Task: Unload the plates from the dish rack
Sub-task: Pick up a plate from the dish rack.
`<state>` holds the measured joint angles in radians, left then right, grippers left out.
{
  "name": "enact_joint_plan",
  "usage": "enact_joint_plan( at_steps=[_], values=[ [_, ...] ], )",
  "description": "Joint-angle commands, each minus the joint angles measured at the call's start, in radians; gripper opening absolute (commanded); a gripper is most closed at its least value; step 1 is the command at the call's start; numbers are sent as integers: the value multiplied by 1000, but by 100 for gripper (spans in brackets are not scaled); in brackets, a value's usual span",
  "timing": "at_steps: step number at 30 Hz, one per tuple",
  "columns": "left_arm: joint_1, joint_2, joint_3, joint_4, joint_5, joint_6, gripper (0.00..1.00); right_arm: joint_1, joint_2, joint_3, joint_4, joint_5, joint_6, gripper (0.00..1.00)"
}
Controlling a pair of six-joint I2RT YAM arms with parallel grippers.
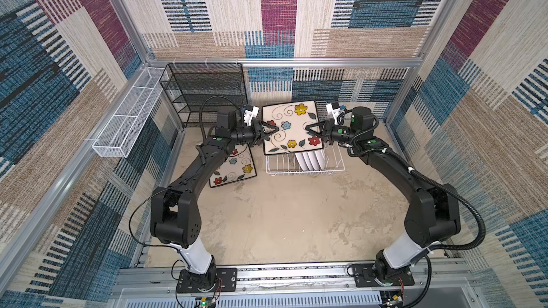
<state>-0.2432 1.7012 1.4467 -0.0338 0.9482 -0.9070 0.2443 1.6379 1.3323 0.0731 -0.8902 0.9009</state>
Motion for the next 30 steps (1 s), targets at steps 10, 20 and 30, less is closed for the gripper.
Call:
enact_joint_plan(
  at_steps=[10, 20, 30],
  values=[
    [-3, 6, -15, 146, 73, -59, 3, 1, 8, -5, 131, -43, 9, 12],
    [-4, -30, -2, 105, 55, -45, 0, 1, 11, 19, 83, -21, -24, 32],
    [1, -91, 86, -33, 21, 36, 0, 0, -132, 1, -5, 256, -150, 93]
  ],
)
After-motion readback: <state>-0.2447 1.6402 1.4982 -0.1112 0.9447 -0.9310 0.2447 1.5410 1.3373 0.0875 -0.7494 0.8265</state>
